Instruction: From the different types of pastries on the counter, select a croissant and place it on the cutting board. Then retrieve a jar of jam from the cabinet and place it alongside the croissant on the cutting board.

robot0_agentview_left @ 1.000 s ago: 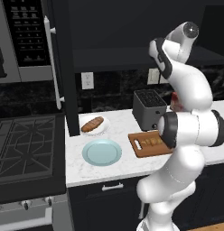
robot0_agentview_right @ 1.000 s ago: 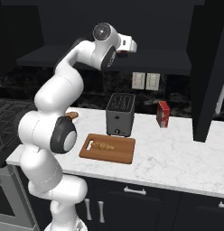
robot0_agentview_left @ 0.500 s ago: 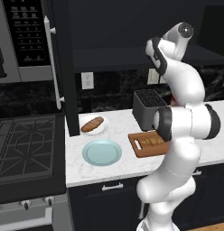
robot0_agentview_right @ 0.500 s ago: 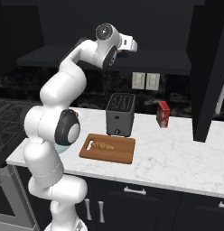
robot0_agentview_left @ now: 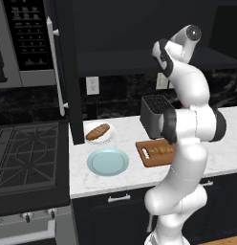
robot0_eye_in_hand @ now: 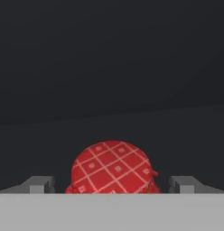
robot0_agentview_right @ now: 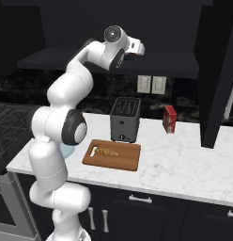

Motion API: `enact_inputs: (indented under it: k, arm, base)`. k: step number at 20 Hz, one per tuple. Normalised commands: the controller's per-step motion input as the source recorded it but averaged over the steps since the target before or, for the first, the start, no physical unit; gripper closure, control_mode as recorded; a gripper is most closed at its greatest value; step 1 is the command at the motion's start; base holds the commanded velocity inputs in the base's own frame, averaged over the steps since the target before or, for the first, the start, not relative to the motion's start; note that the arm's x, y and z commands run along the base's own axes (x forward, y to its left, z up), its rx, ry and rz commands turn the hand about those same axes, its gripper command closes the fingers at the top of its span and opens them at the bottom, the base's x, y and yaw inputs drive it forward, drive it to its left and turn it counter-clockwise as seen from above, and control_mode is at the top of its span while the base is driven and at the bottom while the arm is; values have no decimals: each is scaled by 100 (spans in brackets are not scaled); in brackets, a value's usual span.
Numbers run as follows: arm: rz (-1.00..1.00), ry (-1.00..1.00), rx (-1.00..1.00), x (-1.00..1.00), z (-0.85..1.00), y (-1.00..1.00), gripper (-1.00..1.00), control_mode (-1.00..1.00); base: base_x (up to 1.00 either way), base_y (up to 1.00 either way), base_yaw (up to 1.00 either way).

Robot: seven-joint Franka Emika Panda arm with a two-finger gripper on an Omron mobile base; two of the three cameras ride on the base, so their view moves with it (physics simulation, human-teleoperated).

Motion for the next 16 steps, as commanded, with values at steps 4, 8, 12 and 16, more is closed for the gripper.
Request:
enact_inputs:
  k: [4, 8, 12, 16]
  arm:
    - [0, 0, 3, 31, -13, -3, 100, -100]
    - [0, 0, 1, 24, -7, -4, 100, -100]
    - [0, 5, 0, 8, -1, 0, 100, -100]
    - [2, -32, -10, -86, 63, -26, 100, -100]
  base:
    - [0, 0, 0]
    - [0, 0, 0]
    - [0, 0, 0]
    - [0, 0, 0]
